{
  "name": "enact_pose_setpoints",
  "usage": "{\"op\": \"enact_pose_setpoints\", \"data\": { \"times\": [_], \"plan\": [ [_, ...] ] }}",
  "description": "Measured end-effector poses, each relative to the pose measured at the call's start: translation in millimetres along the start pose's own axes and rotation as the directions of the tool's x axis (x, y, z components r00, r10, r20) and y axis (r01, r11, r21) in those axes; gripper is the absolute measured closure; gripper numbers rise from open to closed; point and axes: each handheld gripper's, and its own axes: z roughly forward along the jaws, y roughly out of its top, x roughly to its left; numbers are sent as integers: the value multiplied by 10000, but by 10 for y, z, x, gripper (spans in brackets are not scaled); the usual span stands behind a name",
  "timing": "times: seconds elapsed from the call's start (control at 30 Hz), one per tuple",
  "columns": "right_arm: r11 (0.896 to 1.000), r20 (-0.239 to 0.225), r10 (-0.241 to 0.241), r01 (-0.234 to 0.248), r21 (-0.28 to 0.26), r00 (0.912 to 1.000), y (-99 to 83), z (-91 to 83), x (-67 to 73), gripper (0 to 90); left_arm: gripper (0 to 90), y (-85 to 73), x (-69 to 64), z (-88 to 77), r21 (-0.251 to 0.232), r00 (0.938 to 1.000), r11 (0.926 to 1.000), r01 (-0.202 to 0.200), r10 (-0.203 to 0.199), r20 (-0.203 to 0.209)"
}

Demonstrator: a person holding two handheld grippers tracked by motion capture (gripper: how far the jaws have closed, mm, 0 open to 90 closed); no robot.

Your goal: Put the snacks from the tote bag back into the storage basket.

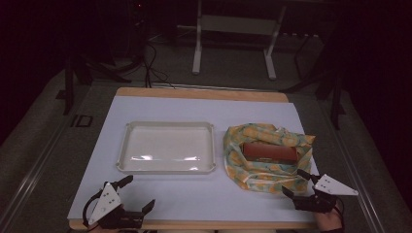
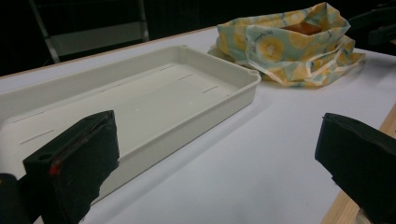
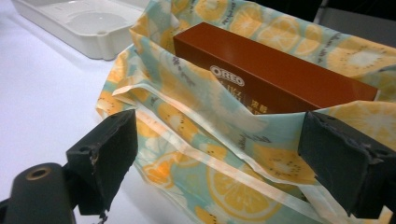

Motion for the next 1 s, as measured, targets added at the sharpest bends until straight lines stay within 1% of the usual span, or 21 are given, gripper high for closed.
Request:
{"op": "enact_pose_setpoints", "data": {
  "times": [0.03, 0.07, 0.1, 0.17, 0.27, 0.33, 0.4, 0.47, 0.6, 0.63, 0.77, 0.8, 1.0],
  "plan": [
    [10000, -13, -44, 44, 66, 10000, 4, 7, 5, 121, 0, 0, -2, -1, 20, 10000, 10000, -29, 29, 16],
    [9997, 94, -131, 129, 200, 9999, 12, 15, 13, 121, 1, 0, -6, -1, 47, 10000, 10000, -53, 52, 28],
    [9997, 94, -131, 129, 200, 9999, 12, 15, 13, 121, 1, 0, -8, -3, 73, 10000, 9999, -82, 82, 29],
    [9994, -258, -101, 109, 320, 9996, 30, 14, 8, 121, 1, 1, -14, -7, 58, 10000, 10000, -64, 64, 42],
    [9995, -284, -82, 91, 319, 9996, 52, 5, 6, 121, 0, 2, -18, -9, 70, 10000, 9999, -93, 93, 13],
    [9995, -447, -139, 152, 289, 9989, 75, -6, -1, 125, 1, 3, -20, -8, 94, 10000, 9999, -92, 92, -13],
    [9991, -581, -190, 212, 371, 9981, 91, -11, 4, 128, 1, 4, -21, -9, 101, 10000, 9999, -92, 93, -24],
    [9986, -687, -336, 362, 375, 9971, 121, -17, 13, 125, 1, 3, -22, -10, 100, 10000, 9999, -84, 84, -17],
    [9987, -1064, -397, 429, 284, 9935, 203, -30, 15, 123, 1, 0, -25, -15, 116, 10000, 9999, -52, 52, -19],
    [9986, -1069, -397, 433, 316, 9935, 222, -29, 16, 123, 1, -1, -26, -18, 118, 10000, 9999, -49, 50, -28],
    [9974, -1201, -576, 622, 352, 9911, 273, -20, 15, 123, 1, -2, -25, -21, 123, 10000, 9999, -44, 44, -32],
    [9960, -1249, -754, 806, 376, 9893, 313, -11, 19, 123, 0, -2, -26, -21, 128, 10000, 9999, -48, 49, -34],
    [9929, -1307, -1129, 1169, 239, 9850, 463, 4, -3, 133, 0, -1, -26, -23, 96, 10000, 9999, -37, 37, -48]
  ]
}}
